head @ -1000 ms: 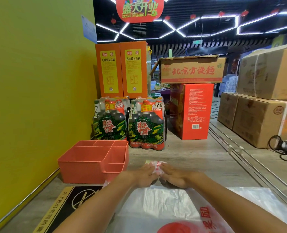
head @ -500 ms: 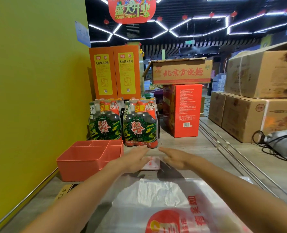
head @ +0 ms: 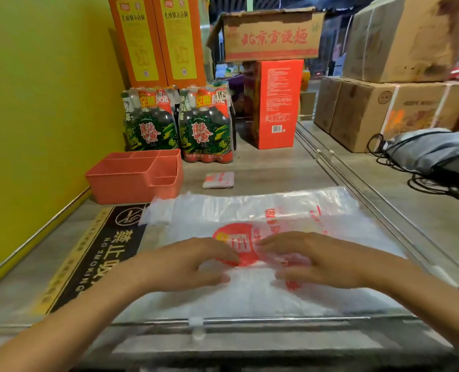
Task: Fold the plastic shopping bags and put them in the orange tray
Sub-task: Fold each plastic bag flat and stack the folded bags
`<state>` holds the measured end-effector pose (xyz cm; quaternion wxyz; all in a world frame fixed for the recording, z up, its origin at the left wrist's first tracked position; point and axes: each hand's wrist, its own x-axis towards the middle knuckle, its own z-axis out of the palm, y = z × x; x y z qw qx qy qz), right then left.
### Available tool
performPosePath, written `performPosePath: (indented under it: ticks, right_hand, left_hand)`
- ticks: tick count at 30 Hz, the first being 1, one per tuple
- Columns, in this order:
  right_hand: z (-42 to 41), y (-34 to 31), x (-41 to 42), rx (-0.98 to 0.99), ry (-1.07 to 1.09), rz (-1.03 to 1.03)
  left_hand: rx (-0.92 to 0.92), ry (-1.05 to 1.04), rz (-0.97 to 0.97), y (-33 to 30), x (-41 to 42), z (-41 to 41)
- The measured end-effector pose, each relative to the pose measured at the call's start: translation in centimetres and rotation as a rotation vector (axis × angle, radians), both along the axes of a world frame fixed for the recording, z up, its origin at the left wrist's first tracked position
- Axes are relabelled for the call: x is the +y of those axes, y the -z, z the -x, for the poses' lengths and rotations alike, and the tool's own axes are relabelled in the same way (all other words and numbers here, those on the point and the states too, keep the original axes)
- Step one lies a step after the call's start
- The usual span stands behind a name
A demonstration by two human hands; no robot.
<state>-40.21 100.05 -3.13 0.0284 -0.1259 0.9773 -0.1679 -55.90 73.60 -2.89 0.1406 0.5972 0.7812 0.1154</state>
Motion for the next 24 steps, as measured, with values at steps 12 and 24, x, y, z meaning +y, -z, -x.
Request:
performPosePath:
  ticks: [12,24]
  right_hand:
    - [-1.8,1.9,-1.1,-0.242,0.026,-0.138]
    - [-0.4,2.9,-0.9,-0.104,0.066,-0.194]
  left_hand:
    - [-0.034,-0.036,0.213,1.2,0.0,-2.2]
    - [-0.003,-0.12,0.103,2.2,0.2,-1.2]
